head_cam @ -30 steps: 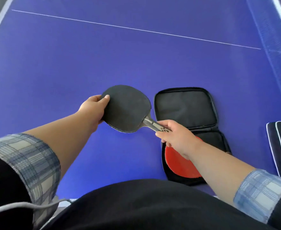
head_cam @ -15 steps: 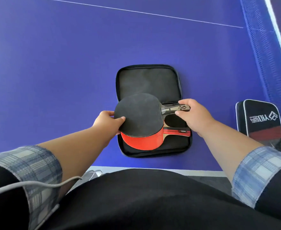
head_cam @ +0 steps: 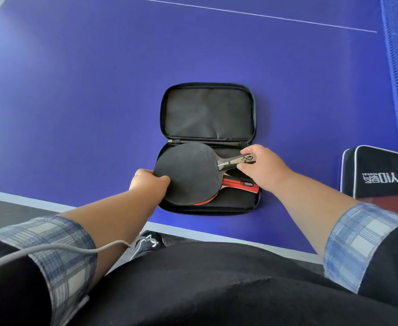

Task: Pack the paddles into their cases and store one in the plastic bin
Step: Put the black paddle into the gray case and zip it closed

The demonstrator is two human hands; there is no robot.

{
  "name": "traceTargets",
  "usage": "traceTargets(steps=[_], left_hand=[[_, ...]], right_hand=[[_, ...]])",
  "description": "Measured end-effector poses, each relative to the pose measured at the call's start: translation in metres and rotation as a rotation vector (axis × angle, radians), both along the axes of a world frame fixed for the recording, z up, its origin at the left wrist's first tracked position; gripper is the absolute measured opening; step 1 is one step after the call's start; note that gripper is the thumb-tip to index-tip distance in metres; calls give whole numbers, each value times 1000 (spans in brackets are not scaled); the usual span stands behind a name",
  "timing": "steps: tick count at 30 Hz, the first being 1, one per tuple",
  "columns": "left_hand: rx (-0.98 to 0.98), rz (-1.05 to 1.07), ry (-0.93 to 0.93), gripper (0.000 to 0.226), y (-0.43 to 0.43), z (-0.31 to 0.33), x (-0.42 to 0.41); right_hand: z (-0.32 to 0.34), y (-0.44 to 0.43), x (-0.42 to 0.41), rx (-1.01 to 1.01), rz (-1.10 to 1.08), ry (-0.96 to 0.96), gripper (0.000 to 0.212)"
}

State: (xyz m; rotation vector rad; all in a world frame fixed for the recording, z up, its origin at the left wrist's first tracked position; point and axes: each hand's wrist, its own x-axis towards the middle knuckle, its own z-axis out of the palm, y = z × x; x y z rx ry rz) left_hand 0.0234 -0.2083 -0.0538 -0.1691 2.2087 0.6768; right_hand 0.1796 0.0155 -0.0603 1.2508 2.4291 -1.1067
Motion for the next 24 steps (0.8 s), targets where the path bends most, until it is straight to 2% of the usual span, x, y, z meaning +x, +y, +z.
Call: traceTargets(steps=[4, 8, 13, 17, 19, 21, 24], left_hand=[[20, 21, 47, 26, 2, -5, 2], [13, 4, 54, 46, 6, -7, 6], [19, -47, 71, 49, 3, -8, 0], [18, -55, 48, 51, 4, -5, -4], [18, -43, 47, 53, 6, -4, -9], [24, -36, 72, 54, 11, -2, -21], [82, -61, 103, 55, 28, 1, -50]], right_hand=[[0, 1, 1, -23, -1, -19, 37], [-7, -3, 5, -6, 21, -3, 43], [-13, -12, 7, 50, -32, 62, 64], [-12, -21, 5, 208, -40, 83, 61], [-9, -19, 6, 227, -205, 199, 54], [-4, -14, 9, 183, -475, 308, 51], [2, -7, 13, 149, -728, 350, 47]])
